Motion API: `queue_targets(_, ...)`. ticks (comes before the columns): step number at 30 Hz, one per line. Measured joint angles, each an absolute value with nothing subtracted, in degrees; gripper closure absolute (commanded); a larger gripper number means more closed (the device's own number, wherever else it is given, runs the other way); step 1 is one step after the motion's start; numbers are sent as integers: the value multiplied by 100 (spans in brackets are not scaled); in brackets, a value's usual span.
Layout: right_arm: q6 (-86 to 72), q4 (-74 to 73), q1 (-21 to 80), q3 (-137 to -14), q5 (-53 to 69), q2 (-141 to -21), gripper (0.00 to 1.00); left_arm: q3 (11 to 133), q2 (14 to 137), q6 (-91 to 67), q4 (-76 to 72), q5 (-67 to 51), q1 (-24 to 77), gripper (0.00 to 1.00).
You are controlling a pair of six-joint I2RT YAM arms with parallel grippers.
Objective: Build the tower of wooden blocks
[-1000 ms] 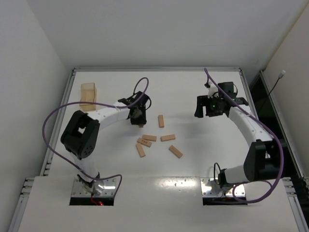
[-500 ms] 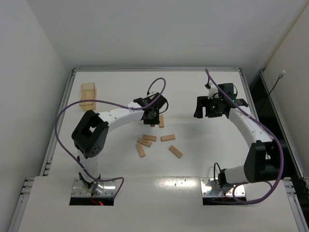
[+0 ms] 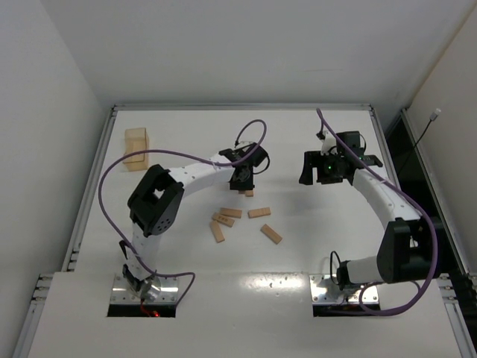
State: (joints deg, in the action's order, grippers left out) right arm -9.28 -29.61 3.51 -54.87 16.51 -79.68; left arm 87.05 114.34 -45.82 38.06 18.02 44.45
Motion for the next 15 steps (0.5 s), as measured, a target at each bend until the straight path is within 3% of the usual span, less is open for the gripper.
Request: queue_targets(15,-930,-2932,351,-5485,1546,-7911,28,9192,11821,-4836,3863,1837,4521,100)
